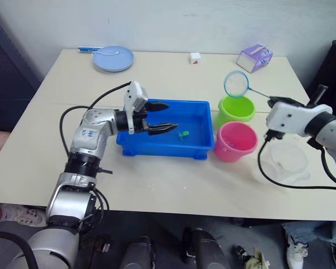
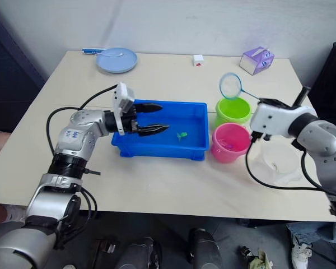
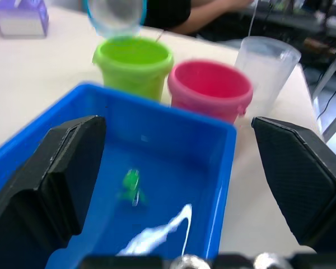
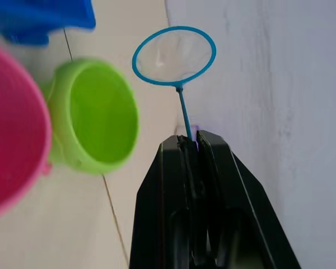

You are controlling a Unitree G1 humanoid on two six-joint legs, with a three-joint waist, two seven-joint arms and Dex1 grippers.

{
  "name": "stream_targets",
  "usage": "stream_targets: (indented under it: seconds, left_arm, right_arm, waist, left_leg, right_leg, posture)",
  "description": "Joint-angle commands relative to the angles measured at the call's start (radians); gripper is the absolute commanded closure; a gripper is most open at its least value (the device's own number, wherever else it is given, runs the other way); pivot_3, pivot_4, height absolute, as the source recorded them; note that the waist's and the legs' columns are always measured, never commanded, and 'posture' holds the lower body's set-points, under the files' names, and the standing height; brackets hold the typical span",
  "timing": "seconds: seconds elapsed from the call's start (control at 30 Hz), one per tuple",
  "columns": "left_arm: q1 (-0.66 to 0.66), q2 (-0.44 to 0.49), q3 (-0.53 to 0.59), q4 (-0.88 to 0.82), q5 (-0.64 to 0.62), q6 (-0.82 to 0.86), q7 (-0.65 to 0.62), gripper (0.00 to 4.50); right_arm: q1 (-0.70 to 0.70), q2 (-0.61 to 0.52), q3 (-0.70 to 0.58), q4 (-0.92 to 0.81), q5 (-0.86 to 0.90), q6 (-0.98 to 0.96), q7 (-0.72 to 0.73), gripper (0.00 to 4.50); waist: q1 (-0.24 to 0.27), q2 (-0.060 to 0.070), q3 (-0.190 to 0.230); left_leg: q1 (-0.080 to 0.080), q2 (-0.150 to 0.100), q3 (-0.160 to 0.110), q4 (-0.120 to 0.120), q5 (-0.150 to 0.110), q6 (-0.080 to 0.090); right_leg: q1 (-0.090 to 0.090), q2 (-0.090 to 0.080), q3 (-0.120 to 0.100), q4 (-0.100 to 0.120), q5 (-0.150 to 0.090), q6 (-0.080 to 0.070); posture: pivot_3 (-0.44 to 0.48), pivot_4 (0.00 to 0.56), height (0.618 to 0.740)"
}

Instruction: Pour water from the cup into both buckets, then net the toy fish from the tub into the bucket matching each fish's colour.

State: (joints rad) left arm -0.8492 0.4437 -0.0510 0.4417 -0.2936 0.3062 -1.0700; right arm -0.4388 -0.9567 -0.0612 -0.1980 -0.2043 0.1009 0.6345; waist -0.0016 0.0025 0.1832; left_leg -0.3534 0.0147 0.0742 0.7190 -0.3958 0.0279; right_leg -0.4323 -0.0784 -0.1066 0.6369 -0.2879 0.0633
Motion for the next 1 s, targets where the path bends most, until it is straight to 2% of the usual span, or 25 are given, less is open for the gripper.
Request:
stream_targets:
  seconds: [0.03, 0.13, 0.4, 0.5, 0.67, 0.9, 1.0]
  left_arm:
    - [0.036, 0.058, -0.001, -0.070, 0.034, -0.014, -0.002, 0.00]
    - [0.076, 0.085, 0.010, -0.147, 0.022, 0.026, 0.009, 0.00]
    - [0.179, 0.130, 0.035, -0.344, -0.011, 0.145, 0.053, 0.00]
    - [0.207, 0.141, 0.048, -0.398, -0.023, 0.179, 0.071, 0.00]
    - [0.229, 0.149, 0.058, -0.443, -0.033, 0.210, 0.093, 0.00]
    - [0.224, 0.147, 0.053, -0.433, -0.034, 0.201, 0.104, 0.00]
    - [0.217, 0.136, 0.047, -0.421, -0.033, 0.189, 0.104, 0.00]
  right_arm:
    - [-0.045, 0.037, 0.052, -0.081, 0.040, 0.086, 0.070, 3.74]
    - [-0.066, 0.061, 0.129, -0.060, 0.017, 0.070, 0.112, 3.74]
    - [-0.122, 0.066, 0.284, 0.115, -0.115, -0.135, 0.127, 3.74]
    - [-0.150, 0.076, 0.317, 0.168, -0.151, -0.197, 0.128, 3.74]
    - [-0.149, 0.107, 0.319, 0.186, -0.107, -0.214, 0.182, 3.74]
    - [-0.122, 0.140, 0.272, 0.120, 0.043, -0.022, 0.318, 3.74]
    - [-0.088, 0.156, 0.225, 0.047, 0.155, 0.161, 0.362, 3.74]
  waist:
    - [0.000, 0.000, 0.000]
    - [0.002, 0.000, 0.000]
    - [0.000, 0.000, 0.000]
    - [-0.003, 0.000, 0.000]
    - [-0.002, 0.000, 0.000]
    - [0.000, 0.000, 0.000]
    - [0.002, 0.000, 0.000]
  left_leg:
    - [0.000, 0.000, 0.000, 0.000, 0.000, 0.000]
    - [-0.001, -0.001, 0.000, 0.000, 0.000, 0.000]
    - [-0.002, -0.002, -0.002, 0.000, 0.000, 0.001]
    - [-0.001, -0.001, -0.002, 0.000, 0.000, 0.001]
    - [-0.001, -0.001, -0.002, 0.000, 0.000, 0.000]
    - [-0.001, -0.001, -0.002, 0.000, 0.000, 0.000]
    - [-0.001, -0.001, -0.002, 0.001, 0.000, 0.001]
  right_leg:
    - [0.000, 0.000, 0.000, 0.000, 0.000, 0.000]
    - [0.000, -0.001, 0.000, 0.000, 0.000, 0.000]
    - [0.000, -0.002, -0.001, -0.001, 0.000, 0.000]
    - [0.000, -0.002, -0.001, -0.001, 0.000, 0.000]
    - [0.000, -0.002, -0.001, 0.000, 0.000, 0.000]
    - [0.000, -0.002, -0.001, -0.001, 0.000, 0.000]
    - [0.001, -0.002, -0.001, -0.001, 0.000, 0.000]
  posture:
    - [0.000, 0.150, 0.739]
    - [0.000, 0.150, 0.739]
    - [0.000, 0.150, 0.739]
    - [0.000, 0.150, 0.739]
    - [0.000, 0.150, 0.739]
    - [0.000, 0.150, 0.739]
    - [0.000, 0.150, 0.739]
